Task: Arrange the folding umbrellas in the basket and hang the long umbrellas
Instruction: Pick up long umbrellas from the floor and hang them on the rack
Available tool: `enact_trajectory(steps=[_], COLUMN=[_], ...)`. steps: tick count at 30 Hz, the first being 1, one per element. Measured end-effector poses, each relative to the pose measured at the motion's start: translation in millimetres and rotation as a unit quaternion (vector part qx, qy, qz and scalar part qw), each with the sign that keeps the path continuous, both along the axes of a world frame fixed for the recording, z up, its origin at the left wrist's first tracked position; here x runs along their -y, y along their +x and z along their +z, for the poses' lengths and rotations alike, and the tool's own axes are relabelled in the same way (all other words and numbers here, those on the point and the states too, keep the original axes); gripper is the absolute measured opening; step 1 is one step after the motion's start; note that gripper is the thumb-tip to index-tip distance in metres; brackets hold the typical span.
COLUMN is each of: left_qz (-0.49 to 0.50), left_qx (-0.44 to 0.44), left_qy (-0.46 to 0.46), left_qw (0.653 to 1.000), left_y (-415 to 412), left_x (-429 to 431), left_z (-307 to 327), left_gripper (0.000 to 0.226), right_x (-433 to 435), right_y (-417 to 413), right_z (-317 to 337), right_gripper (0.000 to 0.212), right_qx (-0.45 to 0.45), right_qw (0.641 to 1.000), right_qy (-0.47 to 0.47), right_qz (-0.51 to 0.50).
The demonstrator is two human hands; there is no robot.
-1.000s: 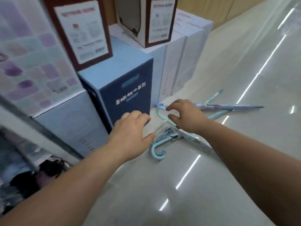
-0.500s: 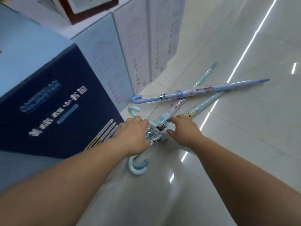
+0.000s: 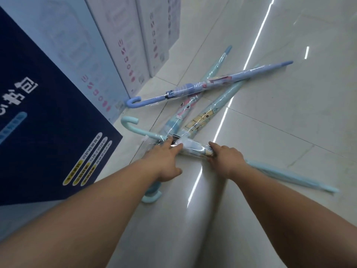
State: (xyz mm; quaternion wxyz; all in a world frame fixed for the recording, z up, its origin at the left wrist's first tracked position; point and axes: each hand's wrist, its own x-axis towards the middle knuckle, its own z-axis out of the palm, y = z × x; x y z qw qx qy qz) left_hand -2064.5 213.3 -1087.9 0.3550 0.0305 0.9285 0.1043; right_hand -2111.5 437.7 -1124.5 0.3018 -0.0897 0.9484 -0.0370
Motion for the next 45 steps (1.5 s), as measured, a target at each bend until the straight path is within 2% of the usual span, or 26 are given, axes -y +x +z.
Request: enact_trajectory(steps=[5,9,11,13,16,17,19,22,29,32,35,38,41,43,45], left_qz=[0.027,0.087,0.109,0.16,0.285,0.31,0.312,0.273,0.16,0.133,0.136,0.134,0.112,0.131,0.196], left_qx=[-0.013,-0.026,-0.056,-0.084,-0.123,-0.143,-0.178,-0.202,-0.219,-0.224,-0.252,-0.302,-0.348,-0.343,-0.31], left_qy=[0.03,0.102,0.139,0.217,0.358,0.376,0.382,0.367,0.299,0.249,0.224,0.21,0.193,0.194,0.239], left_qw=[0.999,0.991,0.983,0.959,0.881,0.861,0.851,0.866,0.915,0.933,0.932,0.92,0.911,0.91,0.899], left_y=[8.1,25.0,36.6,52.8,84.5,95.6,113.1,127.3,132.9,135.5,139.5,148.6,166.6,182.8,197.9], left_x=[2.0,1.5,-1.0,-7.2,-21.0,-25.8,-36.4,-48.4,-61.4,-62.1,-64.0,-65.7,-69.4,-75.3,-84.1], left_z=[3.3,21.2,41.2,65.5,116.5,138.4,189.2,281.7,554.2,668.9,763.1,831.4,869.6,880.8,887.8], left_gripper=[0.088,0.092,0.086,0.075,0.063,0.062,0.063,0.064,0.066,0.071,0.074,0.077,0.086,0.092,0.095], right_x=[-4.1,-4.2,-3.0,-1.7,1.4,2.9,3.5,-3.1,-25.8,-27.8,-29.3,-30.0,-25.4,-18.4,-8.0], right_y=[12.4,26.7,38.5,52.1,73.9,81.7,97.0,117.5,152.0,160.3,164.0,166.3,163.4,159.4,155.7], right_z=[-0.5,24.3,47.9,78.6,139.5,163.3,216.0,307.7,564.7,667.2,756.1,821.7,865.9,887.3,908.6], right_gripper=[0.036,0.033,0.032,0.032,0.036,0.037,0.039,0.035,0.026,0.031,0.042,0.042,0.041,0.045,0.046], right_qx=[-0.04,-0.053,-0.06,-0.061,-0.039,-0.03,-0.016,-0.003,0.013,0.052,0.073,0.061,0.02,-0.006,-0.026], right_qw=[0.999,0.997,0.996,0.994,0.987,0.983,0.974,0.954,0.906,0.882,0.858,0.835,0.807,0.786,0.769], right_qy=[-0.019,-0.05,-0.066,-0.091,-0.14,-0.157,-0.194,-0.25,-0.357,-0.412,-0.469,-0.516,-0.566,-0.594,-0.615], right_qz=[0.008,0.007,0.001,-0.017,-0.073,-0.09,-0.12,-0.162,-0.228,-0.222,-0.196,-0.179,-0.168,-0.17,-0.173])
